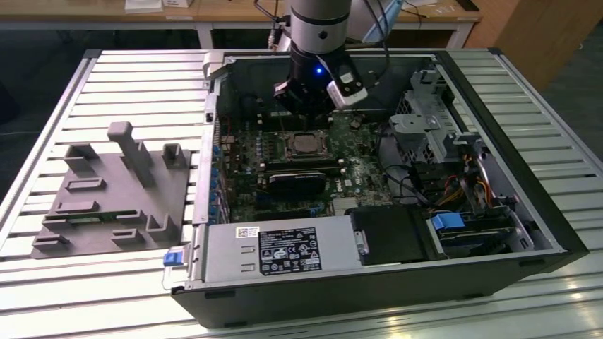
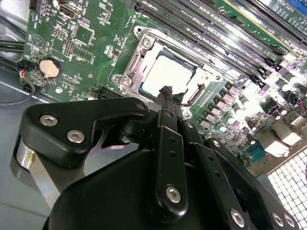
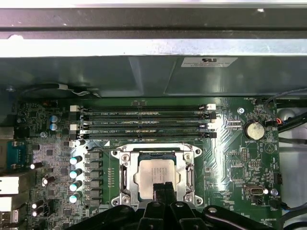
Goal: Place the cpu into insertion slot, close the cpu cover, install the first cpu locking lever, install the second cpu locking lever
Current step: 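Install the first cpu locking lever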
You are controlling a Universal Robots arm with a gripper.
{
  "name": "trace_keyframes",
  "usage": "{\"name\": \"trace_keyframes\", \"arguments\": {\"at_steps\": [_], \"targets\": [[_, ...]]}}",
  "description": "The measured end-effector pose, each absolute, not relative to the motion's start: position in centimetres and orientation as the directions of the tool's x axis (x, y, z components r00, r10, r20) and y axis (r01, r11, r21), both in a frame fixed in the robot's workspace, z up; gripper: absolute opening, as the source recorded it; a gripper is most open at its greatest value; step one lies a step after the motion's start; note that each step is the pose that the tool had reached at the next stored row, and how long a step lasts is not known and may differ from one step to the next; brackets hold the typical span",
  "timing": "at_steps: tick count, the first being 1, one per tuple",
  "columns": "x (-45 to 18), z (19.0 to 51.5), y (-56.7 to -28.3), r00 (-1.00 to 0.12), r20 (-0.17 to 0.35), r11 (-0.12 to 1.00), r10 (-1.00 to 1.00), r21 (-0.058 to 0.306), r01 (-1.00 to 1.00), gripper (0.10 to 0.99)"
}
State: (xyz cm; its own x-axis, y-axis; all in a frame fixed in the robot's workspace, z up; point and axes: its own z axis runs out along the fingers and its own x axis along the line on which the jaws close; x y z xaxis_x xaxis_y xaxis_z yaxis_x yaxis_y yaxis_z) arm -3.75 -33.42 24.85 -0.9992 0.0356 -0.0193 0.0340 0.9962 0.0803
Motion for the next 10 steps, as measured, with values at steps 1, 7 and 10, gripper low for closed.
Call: {"name": "trace_keyframes", "arguments": {"at_steps": [1,7,10], "targets": [[-3.76,24.86,-33.42,-0.999,-0.019,0.996,0.036,0.08,0.034,0.102],[-4.09,24.88,-33.43,-0.999,-0.02,0.996,0.036,0.08,0.034,0.102],[-4.63,24.87,-33.43,-0.999,-0.021,0.996,0.036,0.08,0.034,0.102]]}}
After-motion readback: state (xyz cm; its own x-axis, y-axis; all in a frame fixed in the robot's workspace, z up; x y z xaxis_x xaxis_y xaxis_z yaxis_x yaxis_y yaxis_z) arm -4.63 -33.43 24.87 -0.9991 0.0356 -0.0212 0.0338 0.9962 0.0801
